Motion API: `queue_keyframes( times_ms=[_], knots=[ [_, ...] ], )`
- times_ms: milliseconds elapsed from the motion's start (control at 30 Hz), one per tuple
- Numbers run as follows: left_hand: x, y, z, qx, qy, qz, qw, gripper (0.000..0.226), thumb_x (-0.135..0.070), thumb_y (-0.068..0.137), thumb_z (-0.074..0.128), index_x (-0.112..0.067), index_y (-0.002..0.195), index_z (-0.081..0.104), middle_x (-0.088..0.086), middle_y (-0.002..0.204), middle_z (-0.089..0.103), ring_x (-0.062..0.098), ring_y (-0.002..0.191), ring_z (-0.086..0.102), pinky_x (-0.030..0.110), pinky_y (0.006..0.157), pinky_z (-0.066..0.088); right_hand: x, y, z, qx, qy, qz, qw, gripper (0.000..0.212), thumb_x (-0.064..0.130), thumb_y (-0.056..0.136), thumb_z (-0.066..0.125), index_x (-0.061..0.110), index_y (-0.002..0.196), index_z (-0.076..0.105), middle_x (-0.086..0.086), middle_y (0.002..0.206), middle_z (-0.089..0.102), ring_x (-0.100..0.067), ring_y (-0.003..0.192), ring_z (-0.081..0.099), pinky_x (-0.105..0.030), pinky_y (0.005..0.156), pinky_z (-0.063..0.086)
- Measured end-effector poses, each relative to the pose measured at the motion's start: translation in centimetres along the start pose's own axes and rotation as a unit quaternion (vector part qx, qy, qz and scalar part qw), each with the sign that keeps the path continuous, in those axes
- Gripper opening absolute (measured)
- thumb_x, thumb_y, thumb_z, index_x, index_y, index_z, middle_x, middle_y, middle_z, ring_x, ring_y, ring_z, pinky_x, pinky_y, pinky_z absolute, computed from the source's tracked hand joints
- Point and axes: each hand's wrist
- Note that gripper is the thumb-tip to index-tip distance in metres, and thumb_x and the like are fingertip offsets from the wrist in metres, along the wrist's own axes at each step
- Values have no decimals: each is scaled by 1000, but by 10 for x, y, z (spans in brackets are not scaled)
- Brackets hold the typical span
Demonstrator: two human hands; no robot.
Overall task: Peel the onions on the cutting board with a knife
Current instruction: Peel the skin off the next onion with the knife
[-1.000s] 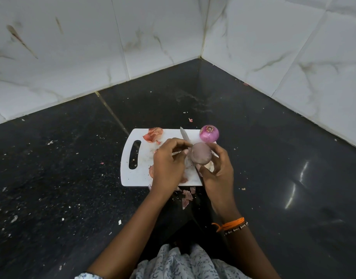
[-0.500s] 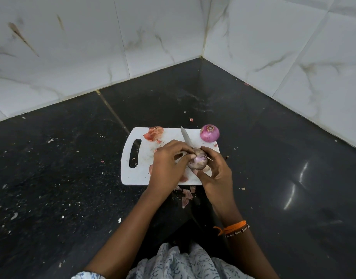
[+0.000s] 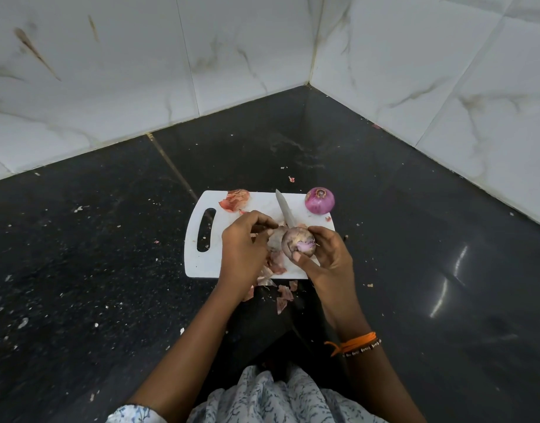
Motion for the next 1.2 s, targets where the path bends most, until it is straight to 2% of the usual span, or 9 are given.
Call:
queue_keyframes(
  times_ms=[167, 267, 367, 500, 667, 867, 1000, 1133, 1200],
  knots=[
    [-1, 0, -2, 53, -24, 5, 998, 19, 0, 84, 64, -18, 86, 70, -14, 84, 68, -6, 83, 62, 5, 74, 46, 1, 0, -2, 5, -46, -15, 999, 44, -9, 74, 72, 16, 109, 64, 3, 108, 69, -10, 101, 66, -19, 82, 52],
    [-2, -3, -2, 121, -89, -13, 989, 22, -11, 83, 69, -28, 97, 69, -13, 97, 69, -5, 91, 64, 9, 66, 51, 2, 0, -3, 17, -69, -22, 997, 43, -5, 75, 74, 13, 114, 65, 0, 111, 68, -12, 103, 65, -22, 85, 53],
    [-1, -4, 0, 187, -111, -53, 975, 28, -17, 86, 67, -35, 108, 65, -12, 107, 69, 4, 96, 66, 26, 71, 59, 3, 0, -4, 20, -83, -34, 996, 45, -2, 74, 75, 14, 115, 65, -3, 112, 66, -15, 105, 64, -26, 88, 52],
    [2, -4, 1, 179, -184, -155, 954, 22, -11, 87, 64, -23, 105, 69, 1, 107, 70, 24, 89, 70, 52, 77, 57, 4, 0, -3, -15, -55, -26, 998, 39, -3, 74, 75, 21, 104, 66, 4, 103, 71, -12, 98, 68, -24, 84, 54],
    [6, -4, -1, 194, -306, -248, 898, 40, -13, 70, 71, -13, 108, 62, 11, 110, 68, 28, 92, 70, 40, 79, 57, 3, 0, -4, -38, -34, -25, 998, 21, -1, 85, 65, 11, 102, 70, -3, 102, 73, -19, 98, 69, -36, 84, 56],
    [8, -5, 1, 149, -255, -218, 930, 34, -1, 76, 72, -18, 103, 62, 8, 108, 67, 30, 91, 70, 47, 74, 58, 3, 0, -2, -46, -54, -36, 997, 20, 0, 88, 60, 17, 94, 70, 2, 98, 73, -16, 94, 69, -26, 73, 57],
    [8, -7, 6, 121, -304, -241, 914, 35, -7, 75, 74, -20, 105, 62, 8, 107, 66, 26, 87, 71, 39, 76, 59, 1, 0, -1, 23, -31, 13, 999, 25, 4, 89, 61, 14, 112, 62, -4, 111, 68, -19, 104, 65, -36, 86, 55],
    [7, -10, 12, 108, -282, -268, 915, 39, -13, 72, 78, -16, 104, 55, 12, 106, 62, 26, 85, 70, 44, 79, 57, 3, -1, -1, 95, -45, 16, 994, 37, 5, 89, 62, 30, 116, 58, 7, 115, 65, -9, 110, 61, -25, 90, 51],
    [5, -10, 13, 98, -265, -275, 919, 30, -15, 77, 75, -14, 101, 55, 14, 102, 64, 27, 82, 70, 47, 80, 56, 2, -2, -2, 106, -8, 29, 994, 38, 2, 91, 58, 27, 120, 58, 4, 120, 64, -13, 114, 60, -28, 93, 51]
  ],
)
Point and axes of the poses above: each hand's wrist, its own y-axis towards the middle knuckle, its own z-axis out of the palm, x = y × z
